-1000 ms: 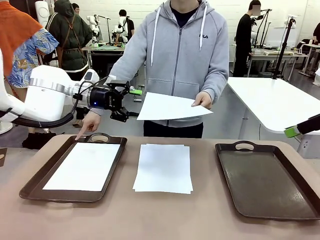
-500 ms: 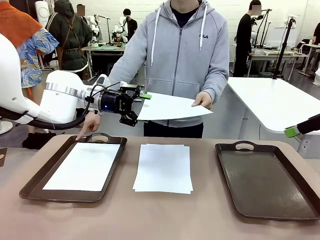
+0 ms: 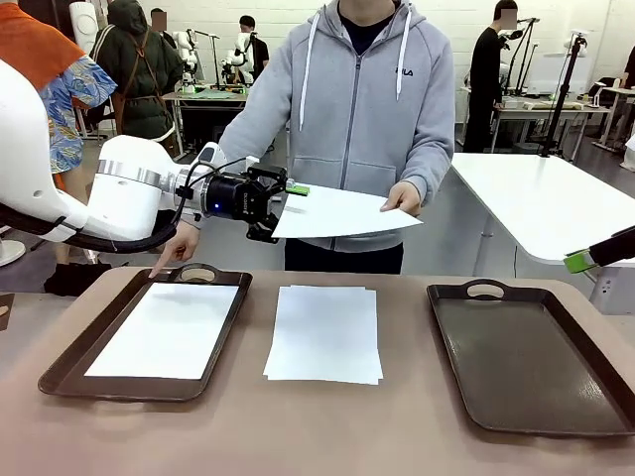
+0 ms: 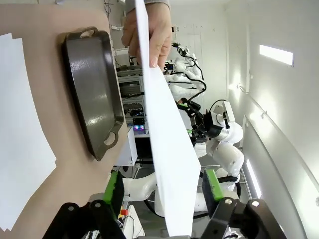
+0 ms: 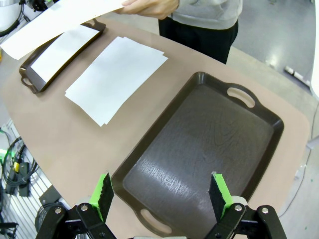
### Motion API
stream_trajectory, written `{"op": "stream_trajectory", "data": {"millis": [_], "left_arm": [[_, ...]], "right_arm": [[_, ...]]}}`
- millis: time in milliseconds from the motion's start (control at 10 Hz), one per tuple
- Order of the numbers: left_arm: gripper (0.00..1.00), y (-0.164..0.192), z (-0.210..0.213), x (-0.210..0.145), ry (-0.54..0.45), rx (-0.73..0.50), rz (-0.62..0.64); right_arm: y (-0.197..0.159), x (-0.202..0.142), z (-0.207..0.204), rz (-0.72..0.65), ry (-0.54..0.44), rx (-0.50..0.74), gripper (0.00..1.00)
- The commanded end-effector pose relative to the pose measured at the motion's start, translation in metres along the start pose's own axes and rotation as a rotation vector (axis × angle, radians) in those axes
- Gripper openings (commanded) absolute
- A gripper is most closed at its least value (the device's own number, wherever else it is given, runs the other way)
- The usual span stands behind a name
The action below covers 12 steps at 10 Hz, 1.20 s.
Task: Sort the A4 documents.
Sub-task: Receive the A4 Paper.
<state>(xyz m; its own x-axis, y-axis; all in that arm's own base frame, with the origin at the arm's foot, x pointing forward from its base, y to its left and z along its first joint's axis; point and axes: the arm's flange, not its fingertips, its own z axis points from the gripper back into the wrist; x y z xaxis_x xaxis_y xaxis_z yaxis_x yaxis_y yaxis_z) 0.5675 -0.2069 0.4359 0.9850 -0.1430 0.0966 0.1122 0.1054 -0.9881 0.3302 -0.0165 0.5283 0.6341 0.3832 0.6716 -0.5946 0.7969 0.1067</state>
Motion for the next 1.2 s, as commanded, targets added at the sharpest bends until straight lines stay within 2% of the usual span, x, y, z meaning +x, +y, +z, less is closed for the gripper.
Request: {"op": "stream_trajectory", "data": {"millis": [0,100,200,300,400,500,700,1100], "left_arm": [[0.62,0.0002,-0.003,0.0059,0.029,-0.014,-0.003],[0.46,0.0017,-0.0053,0.0059,0.031,-0.015,-0.001],[0.43,0.0033,-0.0071,0.0057,0.033,-0.015,0.003],[0.27,0.004,-0.0077,0.0057,0.032,-0.014,0.004],[0.23,0.0033,-0.0078,0.0054,0.028,-0.013,0.002],[0.08,0.0028,-0.0073,0.0049,0.028,-0.015,0.0],[0.0,0.0024,-0.0039,0.0038,0.016,-0.007,-0.003],[0.0,0.0024,0.0,0.0018,0.01,-0.002,-0.022]], "right_arm": [[-0.0006,-0.0004,-0.0014,0.0,-0.003,0.013,1.0],[-0.0006,-0.0004,-0.0014,0.0,-0.003,0.013,1.0],[-0.0006,-0.0004,-0.0014,0.0,-0.003,0.013,1.0],[-0.0006,-0.0004,-0.0014,0.0,-0.003,0.013,1.0],[-0.0006,-0.0004,-0.0014,0.0,-0.003,0.013,1.0],[-0.0006,-0.0004,-0.0014,0.0,-0.003,0.013,1.0],[-0.0006,-0.0004,-0.0014,0.0,-0.003,0.013,1.0],[-0.0006,-0.0004,-0.0014,0.0,-0.003,0.013,1.0]]}}
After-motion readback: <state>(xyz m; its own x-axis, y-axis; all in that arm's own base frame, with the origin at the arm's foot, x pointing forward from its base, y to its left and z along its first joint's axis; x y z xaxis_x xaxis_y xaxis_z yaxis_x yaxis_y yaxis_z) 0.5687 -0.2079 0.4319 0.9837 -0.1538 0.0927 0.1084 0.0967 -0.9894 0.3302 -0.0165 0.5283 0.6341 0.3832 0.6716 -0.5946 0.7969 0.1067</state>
